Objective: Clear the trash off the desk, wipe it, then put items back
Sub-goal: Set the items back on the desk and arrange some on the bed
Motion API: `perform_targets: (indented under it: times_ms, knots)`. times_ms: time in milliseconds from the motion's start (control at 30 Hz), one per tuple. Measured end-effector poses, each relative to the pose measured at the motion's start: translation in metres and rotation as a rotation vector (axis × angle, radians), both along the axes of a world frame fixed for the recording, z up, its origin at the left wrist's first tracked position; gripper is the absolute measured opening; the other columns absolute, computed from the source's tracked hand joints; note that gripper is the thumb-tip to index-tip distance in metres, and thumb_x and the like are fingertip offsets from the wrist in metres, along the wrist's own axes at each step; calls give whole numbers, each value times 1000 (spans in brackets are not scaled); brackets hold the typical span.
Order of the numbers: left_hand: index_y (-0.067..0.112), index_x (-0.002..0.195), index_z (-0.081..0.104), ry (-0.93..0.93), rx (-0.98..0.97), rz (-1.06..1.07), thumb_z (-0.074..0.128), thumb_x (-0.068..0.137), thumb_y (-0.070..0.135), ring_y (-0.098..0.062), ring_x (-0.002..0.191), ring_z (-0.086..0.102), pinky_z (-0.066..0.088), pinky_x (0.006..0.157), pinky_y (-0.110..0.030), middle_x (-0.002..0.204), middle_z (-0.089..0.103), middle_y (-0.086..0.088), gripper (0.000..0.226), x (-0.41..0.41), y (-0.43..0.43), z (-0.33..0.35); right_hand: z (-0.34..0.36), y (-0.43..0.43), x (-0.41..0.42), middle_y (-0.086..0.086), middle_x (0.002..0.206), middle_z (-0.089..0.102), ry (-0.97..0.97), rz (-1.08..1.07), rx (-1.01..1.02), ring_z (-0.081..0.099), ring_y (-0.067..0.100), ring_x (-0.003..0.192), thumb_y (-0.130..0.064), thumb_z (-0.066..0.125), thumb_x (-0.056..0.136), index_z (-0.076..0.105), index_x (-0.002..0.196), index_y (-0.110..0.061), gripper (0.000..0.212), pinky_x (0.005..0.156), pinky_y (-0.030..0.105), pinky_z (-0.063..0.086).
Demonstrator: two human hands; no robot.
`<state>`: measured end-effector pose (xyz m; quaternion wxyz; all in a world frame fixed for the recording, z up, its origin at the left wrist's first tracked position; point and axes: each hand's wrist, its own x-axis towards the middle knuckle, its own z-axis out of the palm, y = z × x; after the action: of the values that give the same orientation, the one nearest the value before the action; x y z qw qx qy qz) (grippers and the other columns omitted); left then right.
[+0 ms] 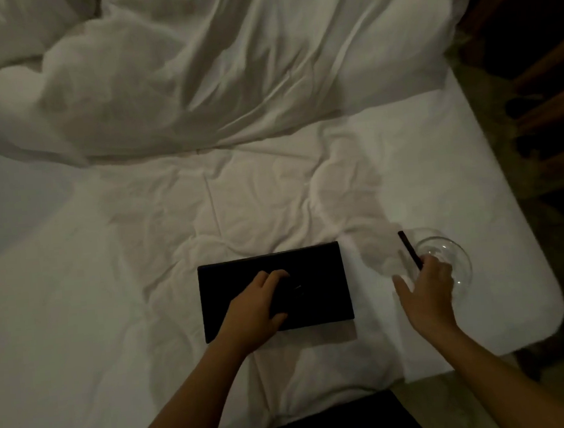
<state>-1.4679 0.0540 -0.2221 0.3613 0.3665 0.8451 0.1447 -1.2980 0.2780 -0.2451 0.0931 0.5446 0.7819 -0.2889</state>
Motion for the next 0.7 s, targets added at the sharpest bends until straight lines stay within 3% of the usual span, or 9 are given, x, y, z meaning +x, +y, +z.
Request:
perform_targets:
  times_ms: [133, 267, 367, 567, 633, 700]
  knots:
    - [24, 139, 38, 11, -35, -58, 65, 84, 39, -18, 106, 56, 48, 76, -27, 130, 40, 3, 63, 5, 2, -4, -1, 13, 19, 28, 129, 36, -129, -22, 1, 38, 45, 115, -24, 80, 74, 37, 131, 3, 76, 94, 53, 39]
    - [24, 139, 38, 55, -56, -94, 63, 82, 53, -15, 109, 54, 45, 73, -24, 131, 40, 4, 69, 6, 3, -4, -7, 22, 28, 27, 125, 39, -124, 71, -2, 38, 41, 112, -25, 74, 80, 40, 127, 2, 64, 93, 49, 38]
    - [24, 142, 32, 119, -123, -170, 63, 78, 59, -17, 115, 52, 46, 82, -29, 132, 45, 3, 79, 8, 7, -3, -11, 25, 31, 27, 124, 39, -150, 86, -1, 39, 41, 111, -25, 75, 79, 40, 127, 3, 66, 91, 48, 38]
    - [25, 143, 26, 115, -186, -152, 65, 77, 56, -19, 117, 50, 51, 82, -33, 135, 38, 3, 82, 16, 7, -7, -11, 25, 31, 26, 127, 39, -192, 136, 110, 36, 40, 115, -27, 77, 76, 44, 125, 0, 66, 95, 47, 33]
    - [24, 143, 27, 127, -202, -172, 65, 77, 56, -19, 116, 51, 51, 82, -34, 135, 38, 3, 82, 16, 8, -8, -12, 26, 33, 26, 135, 33, -202, 139, 172, 31, 40, 121, -31, 82, 70, 42, 130, -1, 77, 100, 50, 27]
    - [24, 142, 27, 137, -226, -186, 66, 77, 56, -19, 114, 53, 51, 80, -35, 133, 38, 3, 82, 13, 11, -9, -12, 29, 33, 25, 148, 17, -197, 128, 175, 19, 40, 133, -38, 84, 65, 30, 143, -8, 100, 107, 55, 17]
